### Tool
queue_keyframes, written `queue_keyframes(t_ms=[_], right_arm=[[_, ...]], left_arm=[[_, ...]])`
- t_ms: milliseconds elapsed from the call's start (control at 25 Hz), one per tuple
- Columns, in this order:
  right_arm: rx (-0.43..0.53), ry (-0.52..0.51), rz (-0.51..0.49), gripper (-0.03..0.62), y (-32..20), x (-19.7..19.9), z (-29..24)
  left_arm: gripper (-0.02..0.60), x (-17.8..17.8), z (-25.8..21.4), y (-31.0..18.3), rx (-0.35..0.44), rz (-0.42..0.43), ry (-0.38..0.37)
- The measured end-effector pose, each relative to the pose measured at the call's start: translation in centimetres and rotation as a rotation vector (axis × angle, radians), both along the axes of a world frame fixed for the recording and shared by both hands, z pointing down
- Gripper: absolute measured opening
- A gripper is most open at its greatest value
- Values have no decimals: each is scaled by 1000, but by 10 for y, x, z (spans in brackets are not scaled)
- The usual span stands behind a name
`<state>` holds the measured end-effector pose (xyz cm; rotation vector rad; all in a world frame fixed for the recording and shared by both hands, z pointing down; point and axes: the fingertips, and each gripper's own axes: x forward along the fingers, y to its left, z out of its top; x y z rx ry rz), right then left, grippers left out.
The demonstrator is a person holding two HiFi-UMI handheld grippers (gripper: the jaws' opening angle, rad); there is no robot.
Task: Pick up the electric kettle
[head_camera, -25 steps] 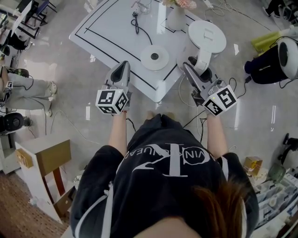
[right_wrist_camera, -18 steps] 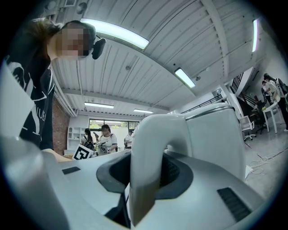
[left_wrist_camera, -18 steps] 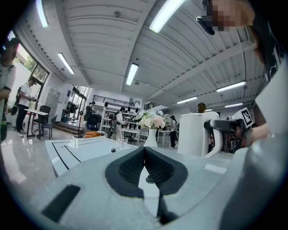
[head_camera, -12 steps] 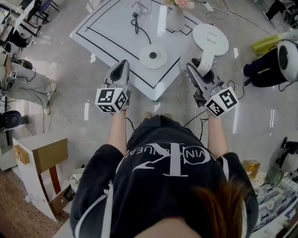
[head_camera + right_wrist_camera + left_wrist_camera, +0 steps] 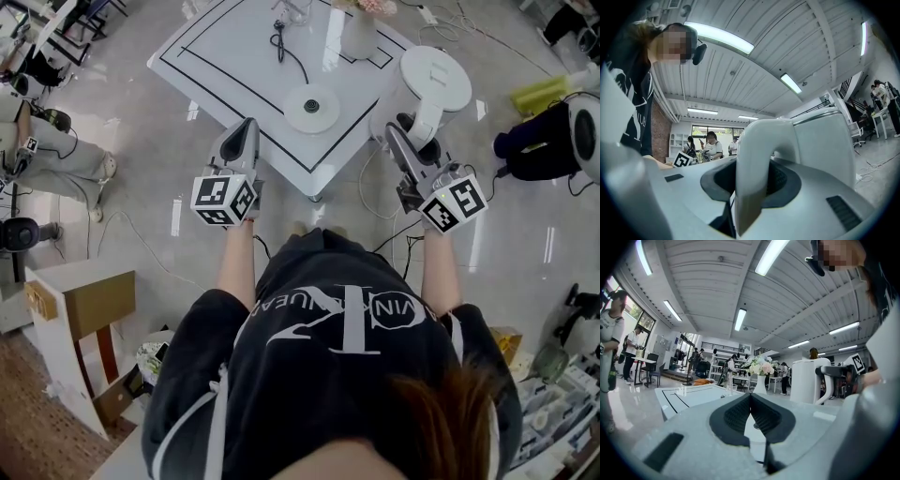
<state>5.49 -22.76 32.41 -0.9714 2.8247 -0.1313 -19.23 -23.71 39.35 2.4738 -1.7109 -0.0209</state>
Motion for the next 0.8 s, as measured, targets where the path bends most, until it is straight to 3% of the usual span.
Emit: queue_keyframes(t_ms=[800], right_arm=[[18, 9, -9, 112, -2, 4, 1]], left_arm=[[9, -9, 0, 13, 22, -51, 5]])
